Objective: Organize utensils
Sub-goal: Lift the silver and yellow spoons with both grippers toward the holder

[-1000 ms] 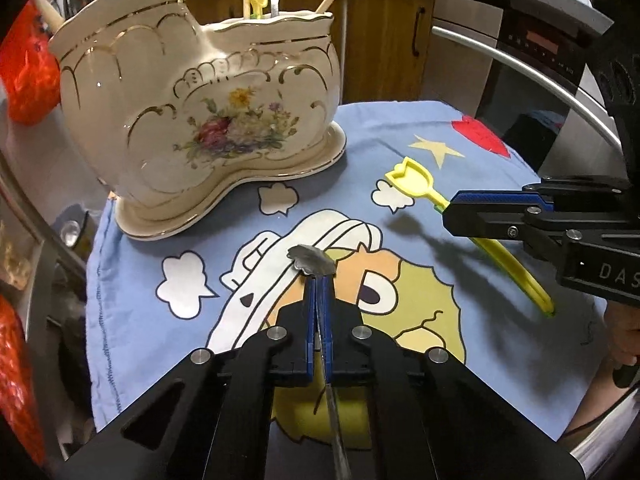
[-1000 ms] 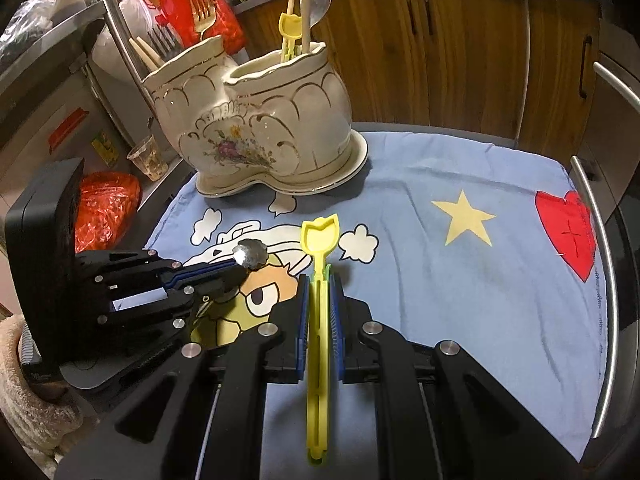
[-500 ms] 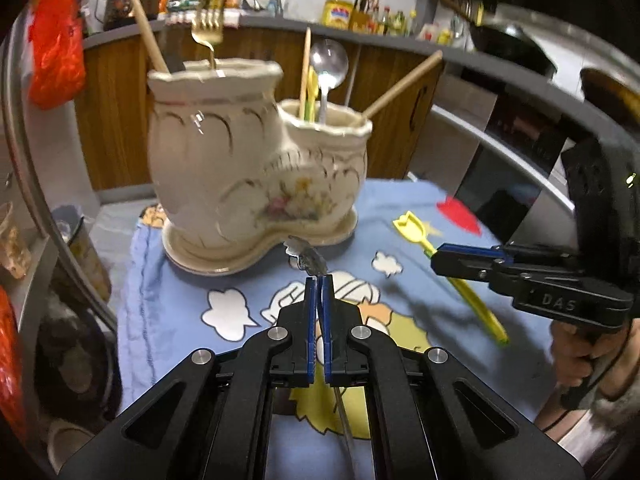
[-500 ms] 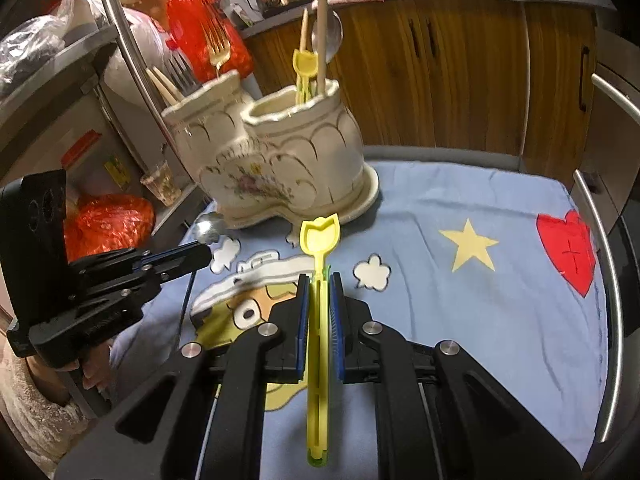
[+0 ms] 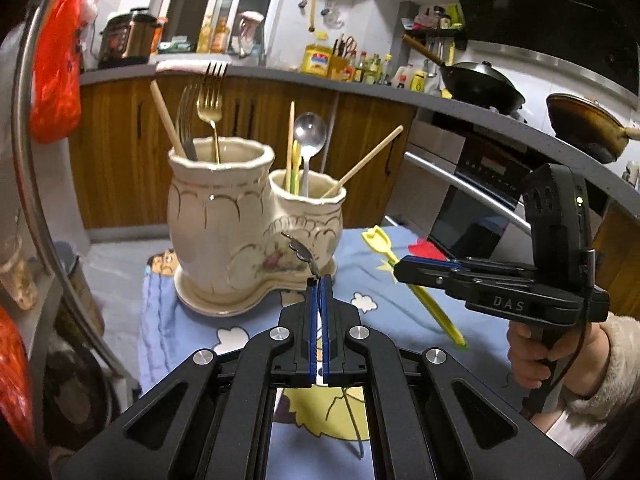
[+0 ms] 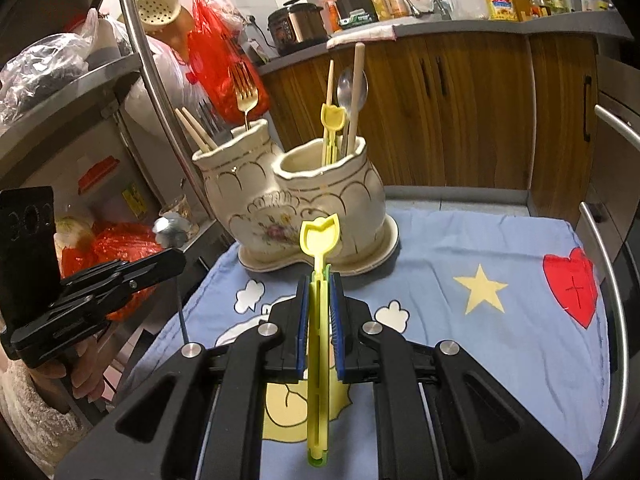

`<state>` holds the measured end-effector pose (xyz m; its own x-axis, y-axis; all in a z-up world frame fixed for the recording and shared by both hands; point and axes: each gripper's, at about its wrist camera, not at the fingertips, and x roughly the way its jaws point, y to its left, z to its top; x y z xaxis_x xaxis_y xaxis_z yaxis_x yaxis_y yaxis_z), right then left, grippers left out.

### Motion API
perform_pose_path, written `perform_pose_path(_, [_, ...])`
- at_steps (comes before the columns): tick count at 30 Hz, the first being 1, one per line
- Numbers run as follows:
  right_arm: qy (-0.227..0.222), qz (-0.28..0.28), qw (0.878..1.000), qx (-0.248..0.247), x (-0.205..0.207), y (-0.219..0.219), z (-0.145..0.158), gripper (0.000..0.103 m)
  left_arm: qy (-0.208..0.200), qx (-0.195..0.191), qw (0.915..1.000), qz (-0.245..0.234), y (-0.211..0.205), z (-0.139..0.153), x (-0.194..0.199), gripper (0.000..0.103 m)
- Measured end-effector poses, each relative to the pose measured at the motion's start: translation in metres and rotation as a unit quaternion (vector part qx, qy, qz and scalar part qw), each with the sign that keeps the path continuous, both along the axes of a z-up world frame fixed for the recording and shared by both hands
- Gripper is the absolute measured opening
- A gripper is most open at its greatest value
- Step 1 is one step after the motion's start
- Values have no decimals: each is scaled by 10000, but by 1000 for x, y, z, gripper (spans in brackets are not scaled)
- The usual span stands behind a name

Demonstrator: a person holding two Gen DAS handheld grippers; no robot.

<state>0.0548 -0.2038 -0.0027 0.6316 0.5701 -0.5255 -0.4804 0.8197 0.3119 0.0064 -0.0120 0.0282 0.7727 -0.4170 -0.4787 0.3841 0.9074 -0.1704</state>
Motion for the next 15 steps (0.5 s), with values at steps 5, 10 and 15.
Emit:
perform_pose_path(5, [-312, 53, 9993, 202, -5, 4, 12, 10, -309, 14, 9995, -1, 0, 14, -9, 2])
perform_pose_path(10, [-619, 19, 9974, 364, 1, 12, 28, 10, -648, 226, 9976, 48, 4, 38, -13, 2])
perform_pose_path(15, [-1014, 12, 9933, 551, 23, 25, 52, 10, -1032, 229, 9943, 142, 12, 76, -2, 2])
